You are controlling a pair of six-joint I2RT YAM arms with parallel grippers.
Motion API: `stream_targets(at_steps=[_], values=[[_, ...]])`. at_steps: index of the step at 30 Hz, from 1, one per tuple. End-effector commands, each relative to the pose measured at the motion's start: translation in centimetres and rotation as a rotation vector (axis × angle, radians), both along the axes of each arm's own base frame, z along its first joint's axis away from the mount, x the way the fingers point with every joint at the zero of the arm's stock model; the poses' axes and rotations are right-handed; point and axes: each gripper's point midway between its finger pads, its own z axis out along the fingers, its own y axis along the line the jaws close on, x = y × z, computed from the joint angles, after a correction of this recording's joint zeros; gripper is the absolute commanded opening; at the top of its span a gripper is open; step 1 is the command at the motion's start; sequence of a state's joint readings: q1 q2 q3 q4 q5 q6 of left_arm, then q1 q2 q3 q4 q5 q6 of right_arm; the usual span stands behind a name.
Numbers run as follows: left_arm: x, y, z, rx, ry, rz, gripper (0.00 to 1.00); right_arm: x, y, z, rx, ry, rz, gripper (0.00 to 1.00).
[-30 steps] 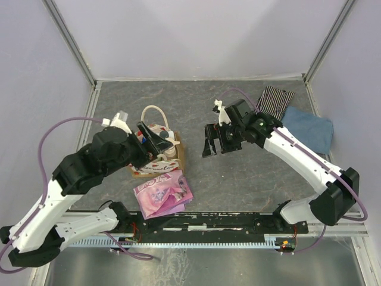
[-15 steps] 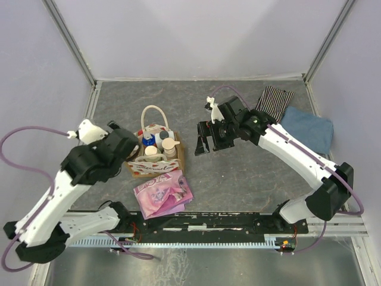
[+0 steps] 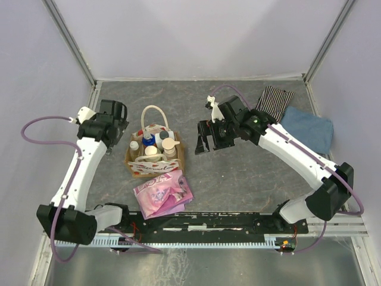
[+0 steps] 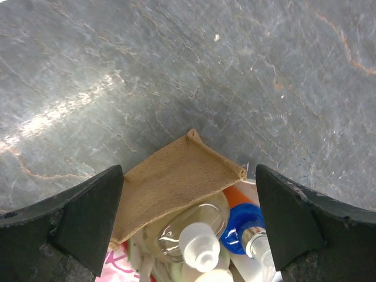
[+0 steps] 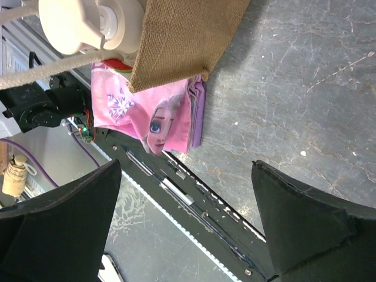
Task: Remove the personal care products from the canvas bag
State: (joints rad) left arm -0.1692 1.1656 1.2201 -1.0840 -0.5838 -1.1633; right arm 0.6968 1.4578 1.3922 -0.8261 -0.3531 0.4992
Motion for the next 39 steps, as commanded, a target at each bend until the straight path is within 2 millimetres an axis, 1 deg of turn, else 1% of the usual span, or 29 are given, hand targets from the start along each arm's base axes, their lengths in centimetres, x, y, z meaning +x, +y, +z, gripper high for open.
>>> stream_targets(at_steps=[1,4,5,8,12,13,16,18,19,20,21,25,29,30,31,32,35,37,38,39], values=[[3.0,-0.7,-0.1,-0.057,-0.03,-0.122,1.0,2.2,1.2,1.2,0.05,-0.088,-0.048,1.0],[3.4,-1.1,-1.5,-0.096,-0.016,-0.147,1.0,4.7,2.4,1.4,0.043,-0.126,-0.07,1.0],[3.4,-1.4,-1.9,-0.108,-0.014,-0.157,1.0,5.8,2.7,1.2,0.019,-0.138,-0.075,1.0],[3.2,-2.0,-2.6,-0.13,-0.014,-0.184,1.0,8.0,4.4,0.6,-0.023,-0.124,-0.043,1.0],[1.7,-1.6,-3.2,-0.106,0.009,-0.198,1.0,10.6,6.4,0.1,-0.032,-0.134,-0.028,1.0],[1.3,-1.2,-3.5,-0.093,0.015,-0.19,1.0,11.2,6.9,-0.3,-0.04,-0.133,-0.027,0.99],[0.5,-1.0,-4.0,-0.092,0.021,-0.194,1.0,12.8,8.2,-1.6,-0.068,-0.106,-0.012,0.95],[0.3,-1.1,-4.0,-0.091,0.02,-0.202,1.0,13.7,9.4,-1.8,-0.062,-0.1,0.001,0.91],[0.3,-1.0,-4.0,-0.09,0.022,-0.205,1.0,13.9,9.8,-2.2,-0.063,-0.09,0.013,0.89],[0.3,-1.1,-4.1,-0.089,0.027,-0.211,1.0,14.1,10.4,-3.2,-0.075,-0.07,0.03,0.88],[0.4,-1.1,-4.3,-0.088,0.033,-0.212,0.99,14.0,10.7,-3.5,-0.081,-0.065,0.047,0.87],[0.7,-1.4,-5.0,-0.106,0.047,-0.229,1.0,12.8,12.0,-4.5,-0.107,-0.064,0.119,0.87],[1.1,-1.9,-5.5,-0.129,0.043,-0.244,1.0,11.8,12.4,-6.4,-0.156,-0.048,0.175,0.88],[1.2,-2.0,-5.7,-0.131,0.045,-0.244,0.99,11.6,12.3,-6.9,-0.174,-0.045,0.182,0.86],[1.2,-2.0,-5.8,-0.132,0.046,-0.249,1.0,11.5,12.3,-7.5,-0.193,-0.041,0.193,0.82],[1.3,-2.1,-6.0,-0.134,0.051,-0.251,1.0,11.5,12.2,-7.9,-0.214,-0.035,0.197,0.74],[1.2,-2.3,-7.0,-0.141,0.073,-0.262,0.99,11.6,11.6,-9.2,-0.268,-0.017,0.186,0.44],[1.4,-2.7,-7.7,-0.157,0.077,-0.275,1.0,11.9,10.9,-9.8,-0.301,-0.021,0.164,0.2],[1.6,-3.0,-8.2,-0.172,0.082,-0.291,0.99,12.2,10.5,-9.9,-0.312,-0.025,0.148,0.09],[1.7,-3.4,-8.7,-0.186,0.086,-0.304,0.99,12.5,9.9,-9.7,-0.318,-0.031,0.123,0.02]])
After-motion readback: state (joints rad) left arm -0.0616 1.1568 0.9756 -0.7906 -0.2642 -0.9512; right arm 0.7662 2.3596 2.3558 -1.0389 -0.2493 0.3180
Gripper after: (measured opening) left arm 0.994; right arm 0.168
